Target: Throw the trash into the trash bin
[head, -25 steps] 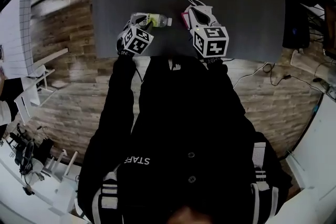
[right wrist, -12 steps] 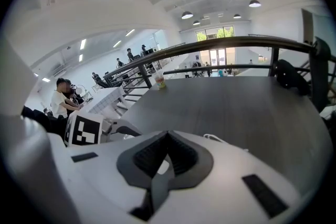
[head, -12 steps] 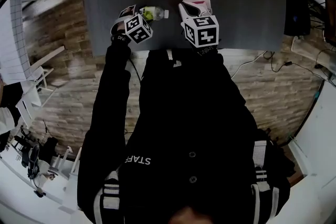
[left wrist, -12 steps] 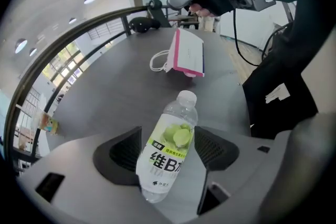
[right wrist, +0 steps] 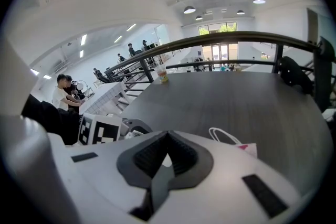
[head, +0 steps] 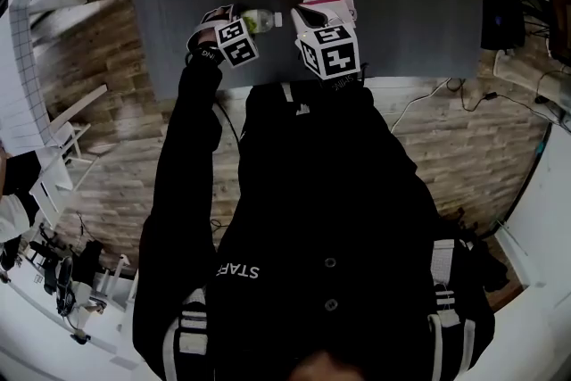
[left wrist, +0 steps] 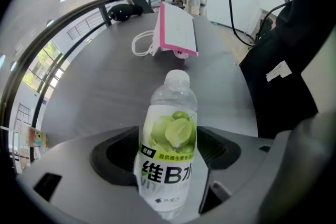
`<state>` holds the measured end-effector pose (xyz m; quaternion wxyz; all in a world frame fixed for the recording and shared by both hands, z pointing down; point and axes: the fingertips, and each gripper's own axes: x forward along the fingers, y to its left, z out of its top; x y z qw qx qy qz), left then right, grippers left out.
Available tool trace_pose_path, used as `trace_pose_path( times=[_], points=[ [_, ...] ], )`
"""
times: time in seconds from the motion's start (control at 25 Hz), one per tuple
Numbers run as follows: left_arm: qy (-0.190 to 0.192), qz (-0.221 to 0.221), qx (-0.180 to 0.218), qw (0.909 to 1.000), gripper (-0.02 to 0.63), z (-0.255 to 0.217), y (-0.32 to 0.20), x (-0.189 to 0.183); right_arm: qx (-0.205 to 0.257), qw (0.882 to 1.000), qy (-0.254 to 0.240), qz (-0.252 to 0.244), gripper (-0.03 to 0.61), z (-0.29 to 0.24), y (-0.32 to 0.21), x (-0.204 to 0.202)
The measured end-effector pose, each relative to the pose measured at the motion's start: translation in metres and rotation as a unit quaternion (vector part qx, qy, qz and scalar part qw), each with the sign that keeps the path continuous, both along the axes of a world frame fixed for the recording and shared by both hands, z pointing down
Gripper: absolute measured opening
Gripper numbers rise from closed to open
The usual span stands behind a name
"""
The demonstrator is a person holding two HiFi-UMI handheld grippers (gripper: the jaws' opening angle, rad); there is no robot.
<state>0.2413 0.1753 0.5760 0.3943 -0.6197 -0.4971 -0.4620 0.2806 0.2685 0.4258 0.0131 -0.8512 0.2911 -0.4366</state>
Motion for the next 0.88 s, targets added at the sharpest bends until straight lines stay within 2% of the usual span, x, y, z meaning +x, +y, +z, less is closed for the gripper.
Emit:
trace_pose_path(
  times=[0.24, 0.32, 0.44, 0.6, 0.88],
  points=[
    [-0.009, -0.016, 0.012, 0.9997, 0.328, 0.014, -0.005, -0.002, -0.005, 1.000, 0.002, -0.004, 0.015, -0.004, 0.002, -0.010],
    [-0.007, -0.035, 0.007, 0.9993, 0.328, 0.010, -0.005, -0.003, -0.004, 1.000, 0.005, -0.005, 0.015, -0.006, 0.003, -0.012],
    [-0.005, -0.088, -0.019, 0.9960, 0.328, -0.001, -0.007, -0.005, -0.004, 1.000, 0.008, -0.009, 0.015, -0.010, 0.001, -0.014],
    [0.006, -0.160, -0.047, 0.9859, 0.328, -0.019, -0.021, -0.010, 0.000, 1.000, 0.011, -0.029, 0.015, -0.013, -0.015, -0.017],
    [0.024, -0.276, -0.078, 0.9576, 0.328, -0.042, -0.070, -0.041, 0.007, 0.996, 0.011, -0.083, 0.015, -0.016, -0.067, -0.038]
  ],
)
